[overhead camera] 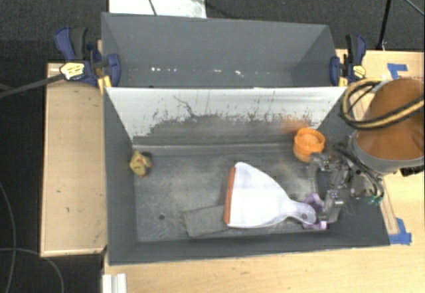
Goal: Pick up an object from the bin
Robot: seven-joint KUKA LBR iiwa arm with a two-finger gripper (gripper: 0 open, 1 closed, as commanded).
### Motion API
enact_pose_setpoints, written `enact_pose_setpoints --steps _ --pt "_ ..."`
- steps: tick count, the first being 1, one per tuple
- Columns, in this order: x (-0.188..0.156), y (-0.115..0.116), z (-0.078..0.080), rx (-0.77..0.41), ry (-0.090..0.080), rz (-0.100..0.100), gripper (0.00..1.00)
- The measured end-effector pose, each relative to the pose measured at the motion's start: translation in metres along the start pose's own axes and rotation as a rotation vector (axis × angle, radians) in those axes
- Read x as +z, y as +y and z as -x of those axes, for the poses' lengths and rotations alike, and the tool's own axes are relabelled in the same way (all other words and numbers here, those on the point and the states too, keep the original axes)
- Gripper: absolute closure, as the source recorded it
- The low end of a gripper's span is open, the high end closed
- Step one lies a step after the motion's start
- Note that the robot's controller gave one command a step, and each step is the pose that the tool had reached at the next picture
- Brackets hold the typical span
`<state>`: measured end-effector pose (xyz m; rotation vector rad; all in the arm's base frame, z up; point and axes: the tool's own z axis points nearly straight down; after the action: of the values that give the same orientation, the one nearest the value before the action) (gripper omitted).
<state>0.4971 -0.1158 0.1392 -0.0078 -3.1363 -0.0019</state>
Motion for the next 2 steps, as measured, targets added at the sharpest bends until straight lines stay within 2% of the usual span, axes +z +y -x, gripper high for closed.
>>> enact_pose_setpoints --steps 1,2 --pt "-0.004 0.0 0.002 -0.004 -0.008 -0.002 0.0" --pt "0.026 0.0 0.006 -0.07 -0.013 -0.003 0.0"
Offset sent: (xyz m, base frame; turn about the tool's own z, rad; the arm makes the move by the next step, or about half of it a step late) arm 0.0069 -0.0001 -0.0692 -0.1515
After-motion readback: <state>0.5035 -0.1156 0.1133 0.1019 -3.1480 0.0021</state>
